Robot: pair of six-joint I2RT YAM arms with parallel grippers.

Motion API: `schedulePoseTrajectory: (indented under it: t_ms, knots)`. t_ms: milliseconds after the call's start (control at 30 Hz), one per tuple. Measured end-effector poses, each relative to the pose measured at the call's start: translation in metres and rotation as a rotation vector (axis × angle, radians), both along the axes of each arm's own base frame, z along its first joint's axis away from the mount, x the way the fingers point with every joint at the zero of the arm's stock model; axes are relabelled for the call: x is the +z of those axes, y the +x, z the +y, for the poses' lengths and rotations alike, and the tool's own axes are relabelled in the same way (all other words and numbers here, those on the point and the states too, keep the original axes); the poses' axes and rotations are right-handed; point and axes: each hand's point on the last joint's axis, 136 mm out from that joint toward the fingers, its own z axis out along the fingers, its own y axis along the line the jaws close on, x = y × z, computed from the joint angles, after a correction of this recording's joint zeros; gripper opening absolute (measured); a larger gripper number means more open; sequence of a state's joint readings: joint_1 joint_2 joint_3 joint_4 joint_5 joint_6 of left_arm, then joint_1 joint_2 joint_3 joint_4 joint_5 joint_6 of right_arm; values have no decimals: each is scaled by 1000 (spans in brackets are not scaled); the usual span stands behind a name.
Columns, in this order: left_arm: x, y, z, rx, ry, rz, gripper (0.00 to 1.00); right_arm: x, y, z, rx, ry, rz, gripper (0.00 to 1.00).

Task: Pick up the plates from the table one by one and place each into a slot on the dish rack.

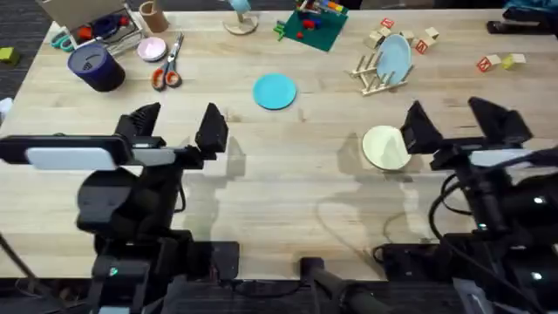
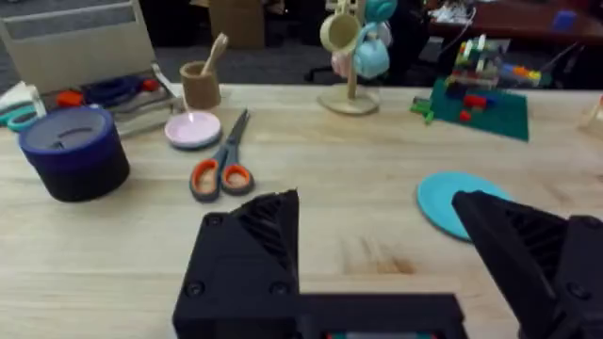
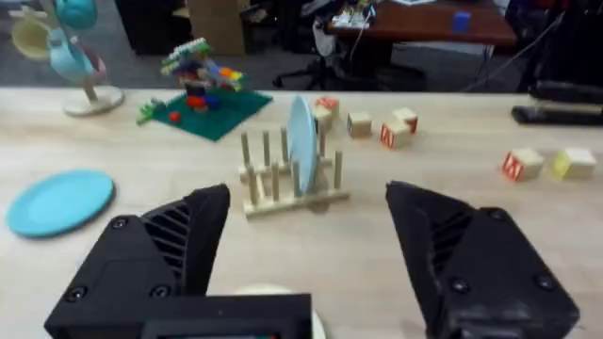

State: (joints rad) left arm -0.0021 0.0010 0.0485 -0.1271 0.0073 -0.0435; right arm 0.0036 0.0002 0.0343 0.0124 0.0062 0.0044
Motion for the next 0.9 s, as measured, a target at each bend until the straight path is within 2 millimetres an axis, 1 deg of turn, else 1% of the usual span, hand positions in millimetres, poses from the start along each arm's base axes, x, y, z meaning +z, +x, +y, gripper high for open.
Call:
schedulePoseTrajectory:
  t_ms: [67, 167, 233, 333, 500, 633, 767, 900]
  knots:
    - [13, -3, 0, 1, -6, -15, 994, 15, -2, 0, 0, 0, -29, 995]
    - [44, -8, 0, 2, -14, -56, 994, 48, -6, 0, 0, 1, -74, 995]
    - [59, -10, 0, 3, -17, -59, 993, 67, -7, 0, 0, 4, -74, 995]
    - [71, -8, 1, 5, -17, -4, 993, 80, -5, 0, 0, 3, -4, 996]
    - [78, 5, 1, 7, -16, 184, 993, 86, 6, 0, 0, 3, 190, 995]
    - [84, 20, 1, 8, -16, 347, 992, 92, 21, 0, -1, 2, 328, 995]
    - [89, 37, 1, 9, -15, 499, 992, 90, 35, 0, 0, 2, 472, 995]
    - [82, 52, 1, 11, -14, 648, 993, 82, 46, 0, -1, 2, 599, 996]
